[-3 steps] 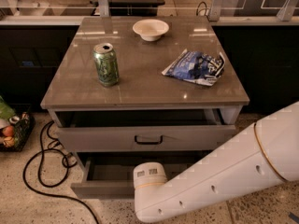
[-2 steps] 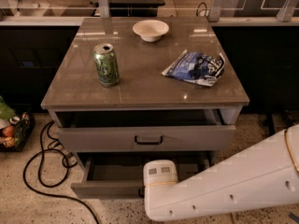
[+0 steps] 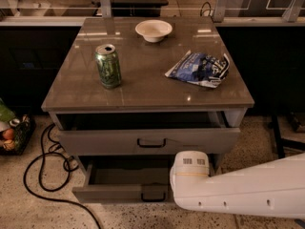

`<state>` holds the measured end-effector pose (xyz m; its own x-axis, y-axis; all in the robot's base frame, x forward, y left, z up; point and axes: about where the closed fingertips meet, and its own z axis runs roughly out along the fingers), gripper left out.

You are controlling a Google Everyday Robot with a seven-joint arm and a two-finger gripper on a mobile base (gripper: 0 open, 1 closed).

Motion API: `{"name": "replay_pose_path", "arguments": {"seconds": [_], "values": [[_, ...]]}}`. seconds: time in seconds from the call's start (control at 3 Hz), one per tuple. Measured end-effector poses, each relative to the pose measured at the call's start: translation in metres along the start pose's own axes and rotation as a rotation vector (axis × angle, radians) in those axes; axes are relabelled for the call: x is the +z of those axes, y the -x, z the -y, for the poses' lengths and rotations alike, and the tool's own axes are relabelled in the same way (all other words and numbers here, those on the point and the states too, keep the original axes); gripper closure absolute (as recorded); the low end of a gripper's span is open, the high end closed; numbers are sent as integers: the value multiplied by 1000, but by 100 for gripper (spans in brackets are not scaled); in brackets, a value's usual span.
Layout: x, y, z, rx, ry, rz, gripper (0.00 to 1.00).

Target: Open middle drawer

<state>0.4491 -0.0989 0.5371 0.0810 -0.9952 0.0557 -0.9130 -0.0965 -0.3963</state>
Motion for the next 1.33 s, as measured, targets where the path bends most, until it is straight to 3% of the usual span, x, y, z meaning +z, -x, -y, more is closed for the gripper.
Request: {"name": "replay_pose_path", "arguments": {"seconds": [1.33], "values": [[63,-35,17,-9,-49,92,100]]}}
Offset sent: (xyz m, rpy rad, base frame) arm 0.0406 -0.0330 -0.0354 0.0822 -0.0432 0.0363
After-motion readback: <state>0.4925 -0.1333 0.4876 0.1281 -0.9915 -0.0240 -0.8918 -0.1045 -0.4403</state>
